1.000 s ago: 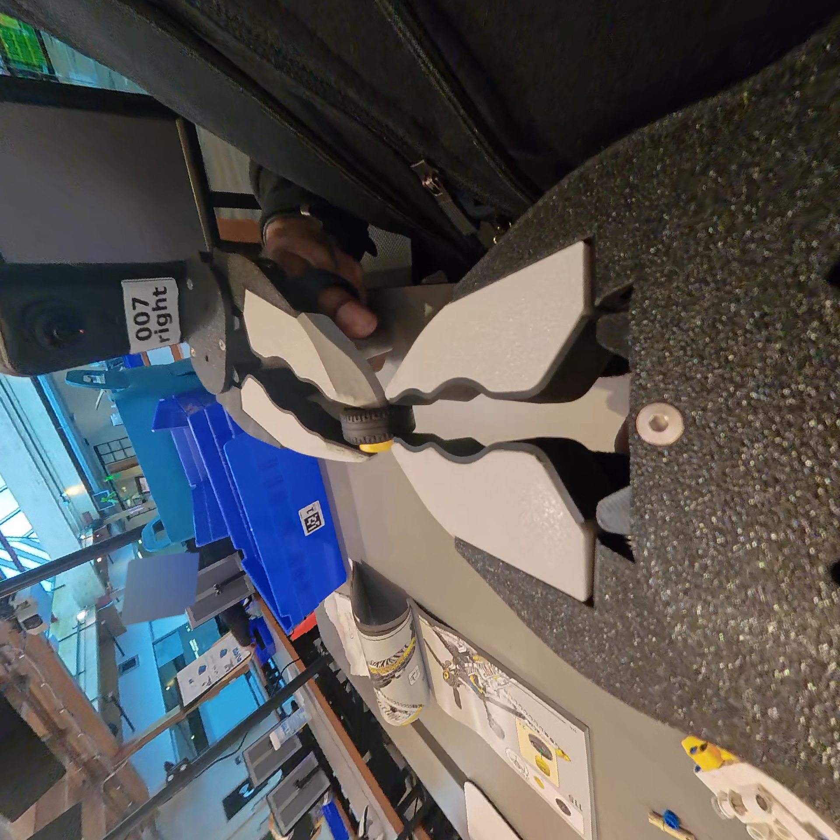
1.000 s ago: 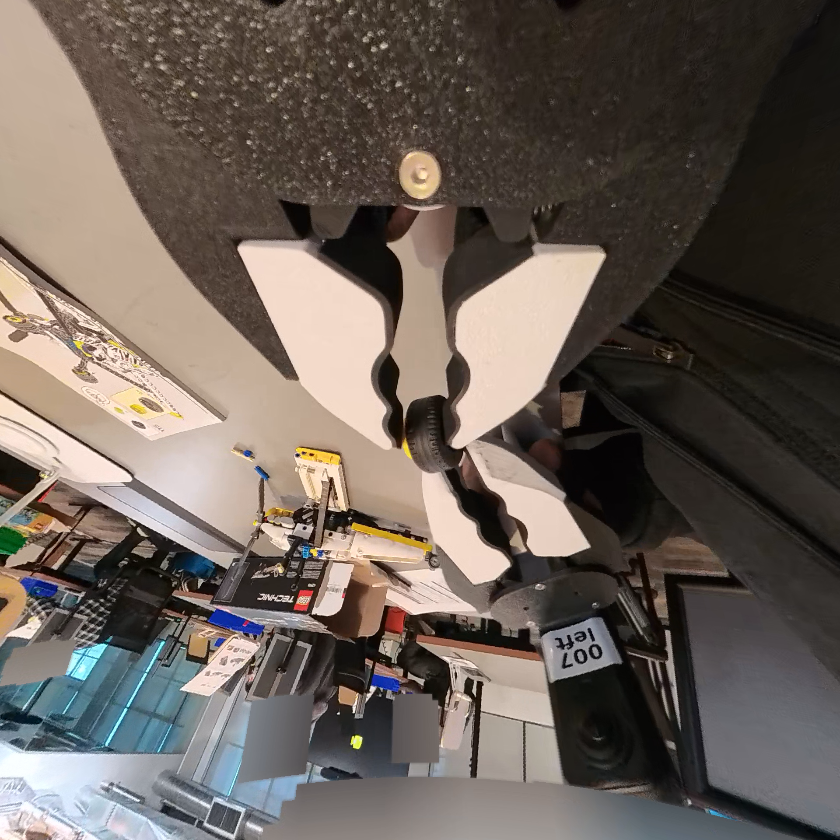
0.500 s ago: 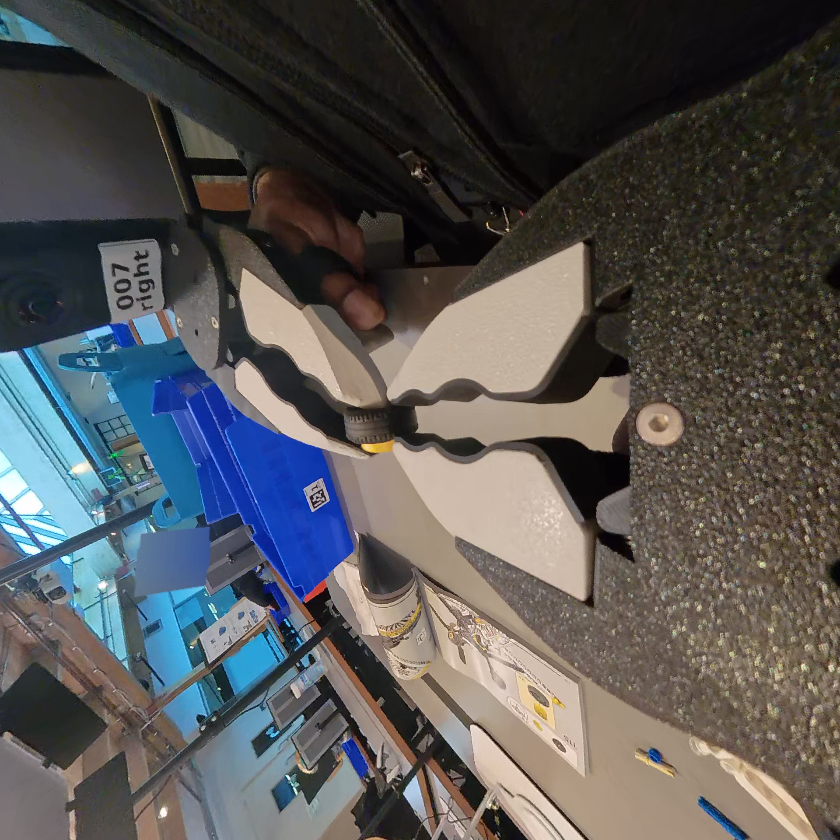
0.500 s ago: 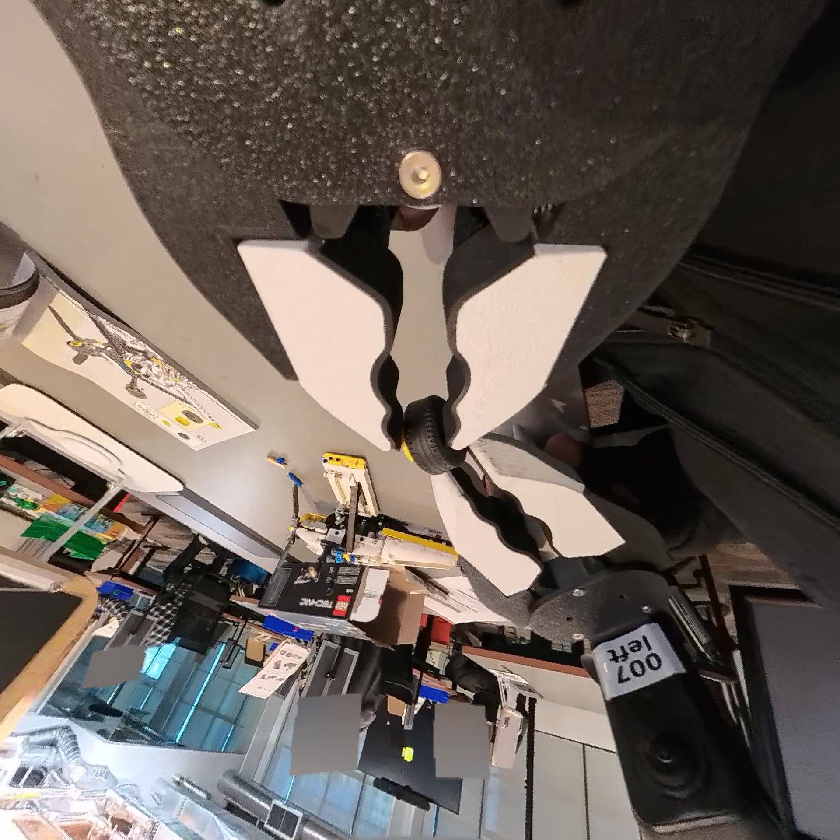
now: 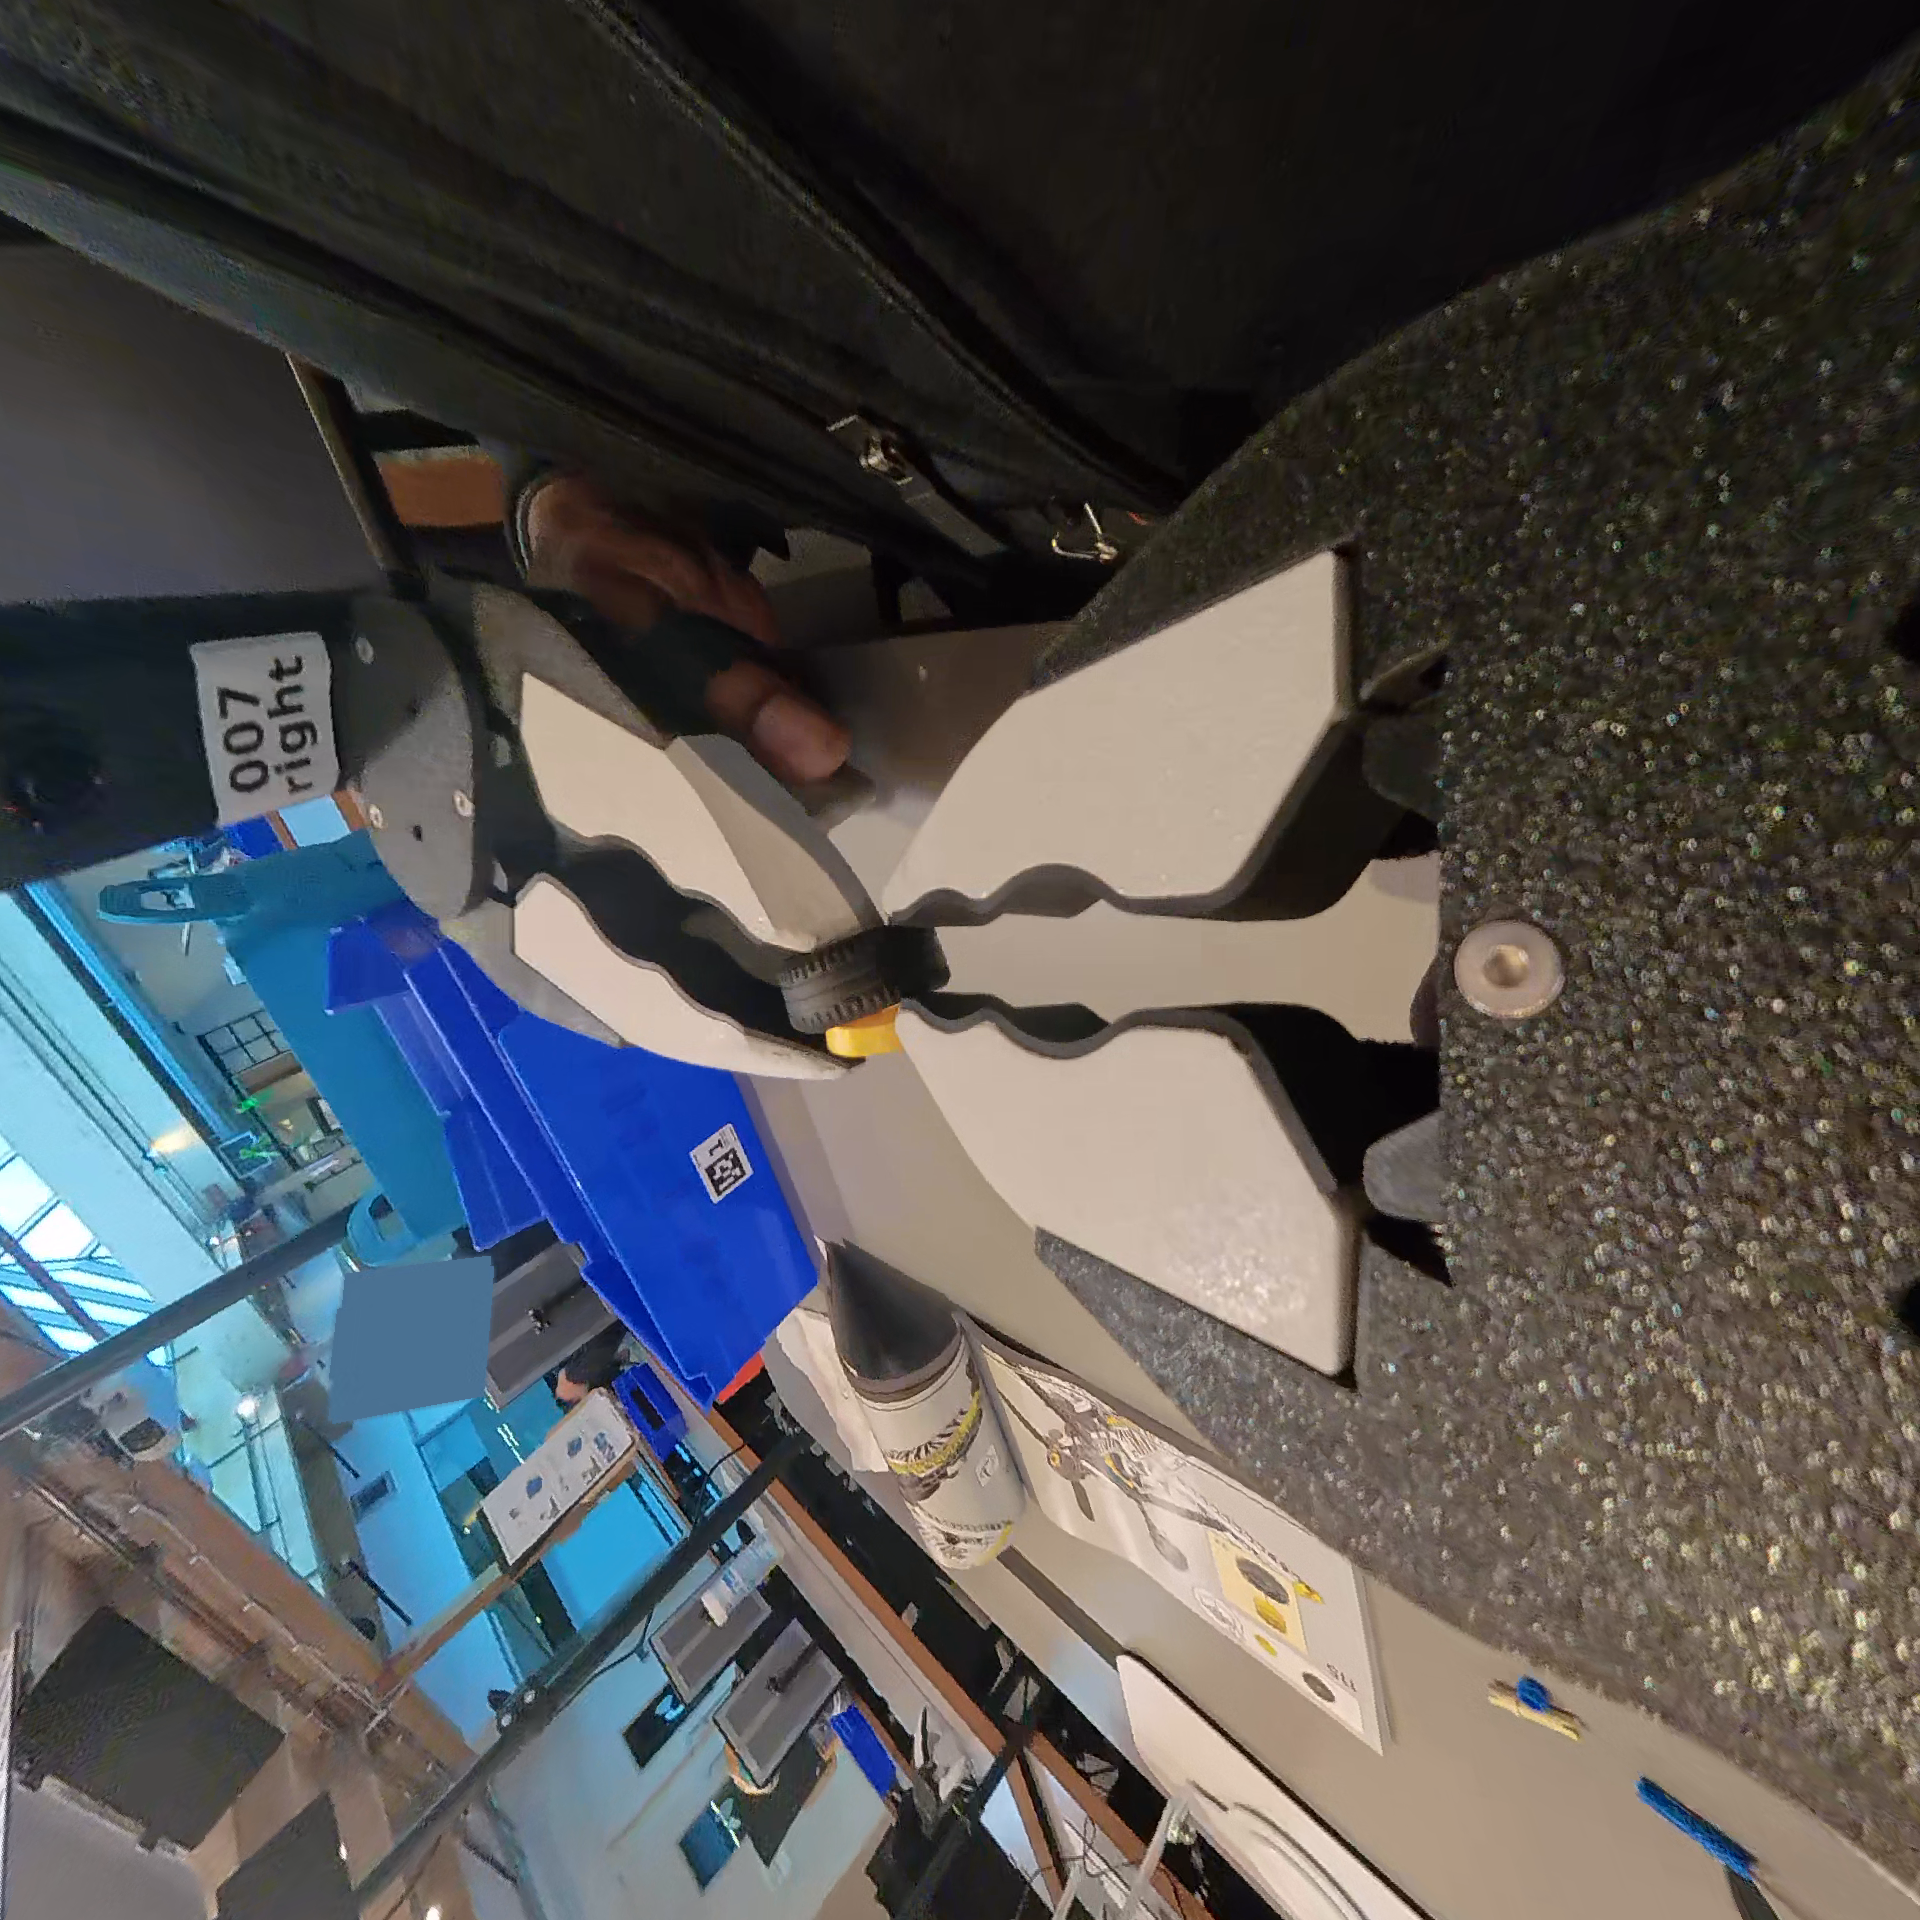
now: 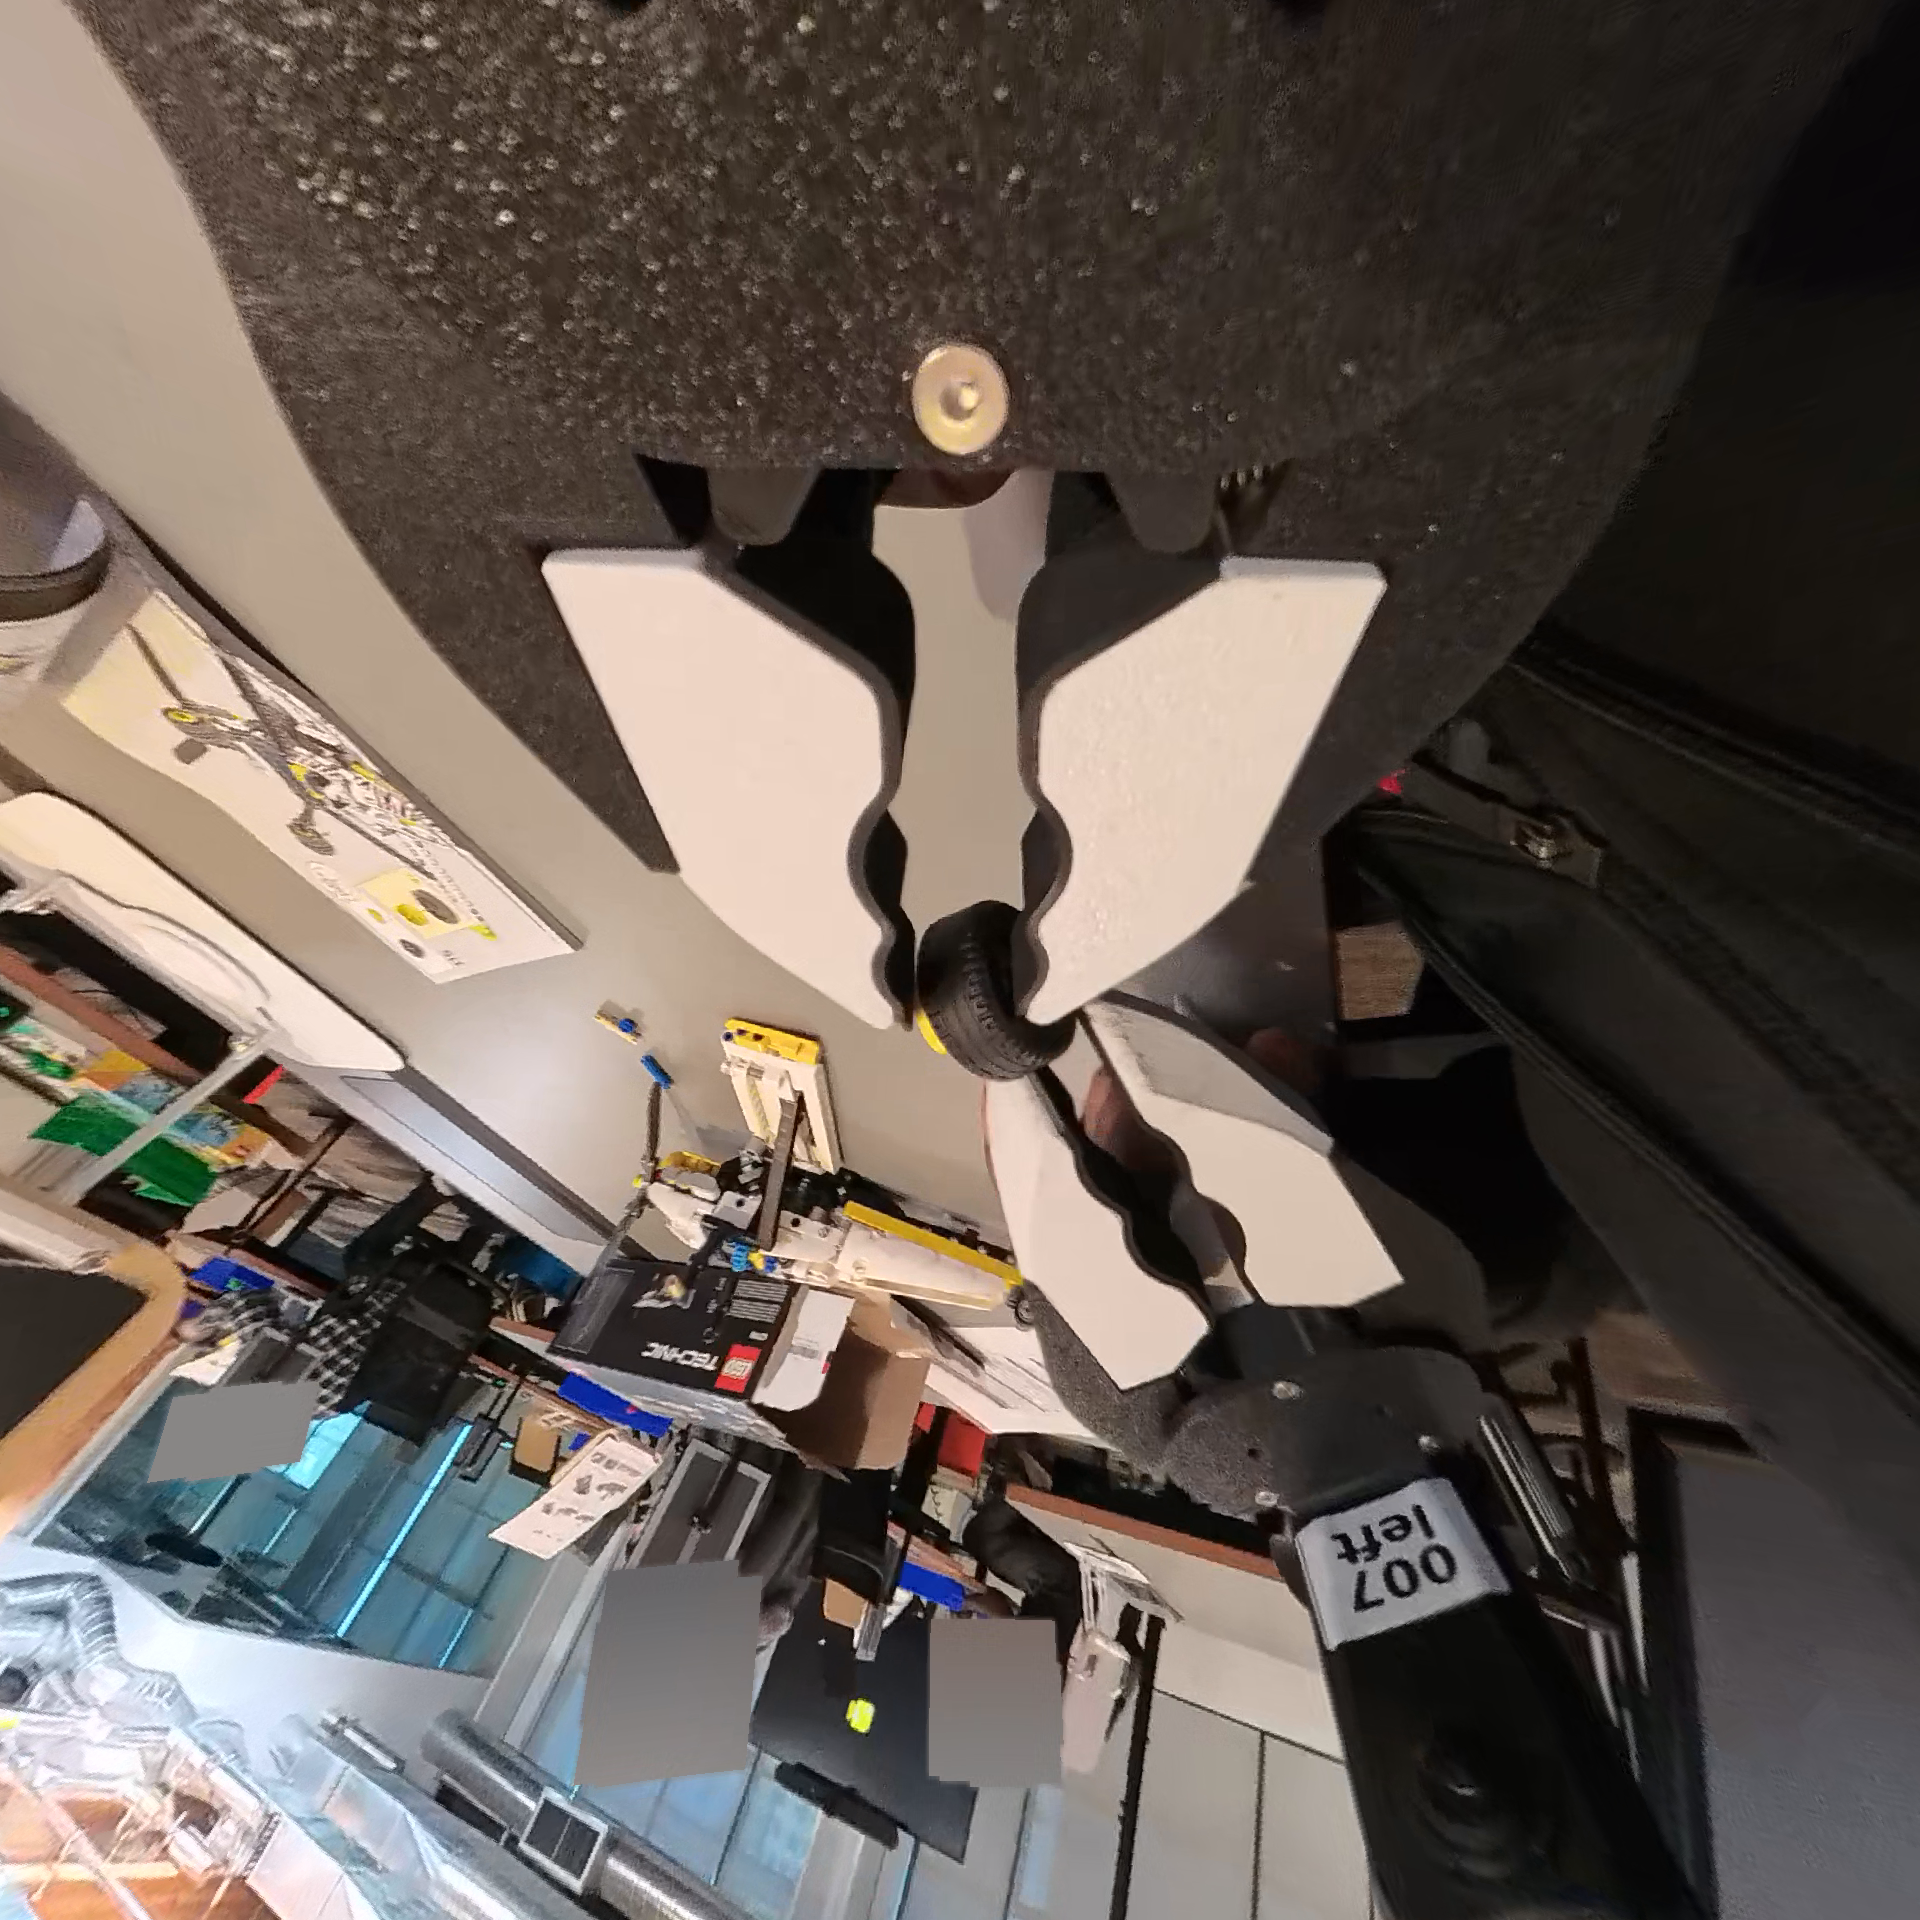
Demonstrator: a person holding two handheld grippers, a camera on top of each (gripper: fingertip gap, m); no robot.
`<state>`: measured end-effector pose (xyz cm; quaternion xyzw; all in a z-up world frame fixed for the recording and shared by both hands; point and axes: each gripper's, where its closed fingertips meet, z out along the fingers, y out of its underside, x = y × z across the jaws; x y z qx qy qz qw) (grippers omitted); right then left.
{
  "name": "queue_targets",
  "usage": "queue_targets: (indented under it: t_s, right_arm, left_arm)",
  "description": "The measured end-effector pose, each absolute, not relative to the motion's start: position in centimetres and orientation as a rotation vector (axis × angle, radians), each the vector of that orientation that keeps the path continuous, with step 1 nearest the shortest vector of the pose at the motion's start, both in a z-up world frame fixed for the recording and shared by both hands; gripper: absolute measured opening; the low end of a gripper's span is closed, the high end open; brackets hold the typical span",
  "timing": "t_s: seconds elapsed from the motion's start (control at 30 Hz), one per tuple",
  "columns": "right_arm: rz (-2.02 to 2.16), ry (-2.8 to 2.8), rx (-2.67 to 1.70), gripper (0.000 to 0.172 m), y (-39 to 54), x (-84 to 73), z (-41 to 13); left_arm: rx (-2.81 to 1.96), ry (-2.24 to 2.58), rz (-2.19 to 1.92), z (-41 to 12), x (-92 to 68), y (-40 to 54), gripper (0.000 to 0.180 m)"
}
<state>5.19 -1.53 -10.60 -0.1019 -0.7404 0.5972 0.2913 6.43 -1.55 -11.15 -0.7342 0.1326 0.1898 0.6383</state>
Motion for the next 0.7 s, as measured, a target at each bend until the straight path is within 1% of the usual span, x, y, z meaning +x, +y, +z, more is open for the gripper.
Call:
queue_targets:
  t_s: [0.27, 0.4, 0.57, 0.7]
  right_arm:
    - [1.471, -1.957, -0.149, 0.019, -1.2, 5.0, -11.3]
    - [1.43, -2.0, -0.032, 0.024, -1.2, 5.4, -12.0]
    - [1.381, -2.045, 0.05, 0.018, -1.3, 5.7, -12.5]
    - [1.412, -2.003, -0.038, 0.017, -1.1, 5.1, -12.0]
  left_arm:
    - [-1.722, 0.338, 0.489, -12.0, 6.1, -1.3, 0.013]
    - [-1.742, 0.386, 0.475, -12.5, 6.6, -1.3, 0.013]
    - [-1.757, 0.41, 0.449, -12.9, 6.8, -1.4, 0.013]
    - [-1.724, 0.359, 0.483, -12.3, 6.2, -1.3, 0.014]
